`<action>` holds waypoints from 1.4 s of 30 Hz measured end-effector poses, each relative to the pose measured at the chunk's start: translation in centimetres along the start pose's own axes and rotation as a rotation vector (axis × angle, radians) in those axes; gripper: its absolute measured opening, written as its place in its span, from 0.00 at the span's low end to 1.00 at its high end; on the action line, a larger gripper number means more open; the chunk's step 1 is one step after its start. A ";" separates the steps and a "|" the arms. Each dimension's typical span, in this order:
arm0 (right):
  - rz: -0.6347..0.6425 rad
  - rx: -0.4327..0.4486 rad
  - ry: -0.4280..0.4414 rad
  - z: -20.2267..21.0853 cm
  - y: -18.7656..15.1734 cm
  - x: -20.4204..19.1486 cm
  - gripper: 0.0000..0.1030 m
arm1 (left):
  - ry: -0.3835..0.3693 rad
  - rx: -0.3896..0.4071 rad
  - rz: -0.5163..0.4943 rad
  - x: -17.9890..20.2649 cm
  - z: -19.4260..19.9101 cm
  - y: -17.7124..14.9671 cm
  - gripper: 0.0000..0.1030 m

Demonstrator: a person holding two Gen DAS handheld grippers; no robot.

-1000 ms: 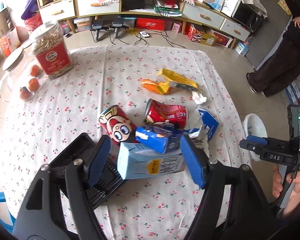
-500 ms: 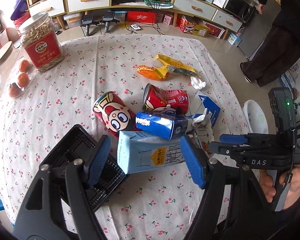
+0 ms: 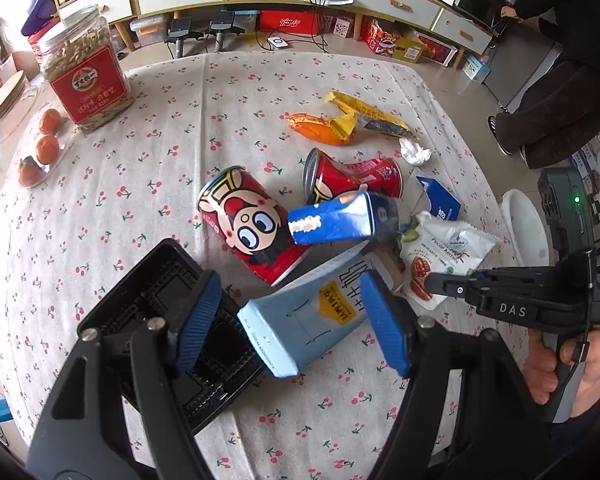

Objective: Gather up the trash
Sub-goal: 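Grasp the pecan snack bag with the right tool, then grasp the light-blue milk carton with the left tool while the right tool carries the bag to the bucket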

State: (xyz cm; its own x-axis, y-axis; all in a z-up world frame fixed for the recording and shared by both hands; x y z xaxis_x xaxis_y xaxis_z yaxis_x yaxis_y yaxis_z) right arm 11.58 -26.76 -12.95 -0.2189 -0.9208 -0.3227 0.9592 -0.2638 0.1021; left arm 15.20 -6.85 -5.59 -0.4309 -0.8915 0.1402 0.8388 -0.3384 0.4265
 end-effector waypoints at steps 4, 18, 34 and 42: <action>0.051 0.025 -0.034 1.0 -0.3 -0.5 0.08 | 0.000 -0.019 -0.011 0.2 -0.5 -0.2 0.71; 0.193 0.165 -0.151 5.7 0.1 -1.4 0.08 | -0.008 -0.094 -0.267 5.6 -2.9 -3.2 0.71; 0.231 0.163 -0.160 7.7 -1.7 -0.5 0.08 | 0.072 -0.096 -0.338 7.3 -4.7 -4.2 0.59; 0.215 0.177 -0.170 8.9 -2.5 0.6 0.08 | -0.054 -0.082 -0.235 8.8 -2.7 -5.0 0.56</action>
State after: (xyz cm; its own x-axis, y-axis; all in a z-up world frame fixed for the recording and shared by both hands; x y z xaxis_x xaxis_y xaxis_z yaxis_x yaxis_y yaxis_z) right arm 7.41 -29.19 -5.07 -0.0555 -0.9917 -0.1159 0.9439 -0.0900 0.3177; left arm 8.10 -13.80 -8.96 -0.6326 -0.7687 0.0940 0.7366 -0.5598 0.3795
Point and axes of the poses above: each gripper's, at about its wrist camera, not at the fingertips, and z roughly against the way its jaws point, x to its right, y to its top, the point moved 6 cm from there along -z, roughly the way its jaws point, and after that the axes turned 1 degree about x, right-handed, at the moved point
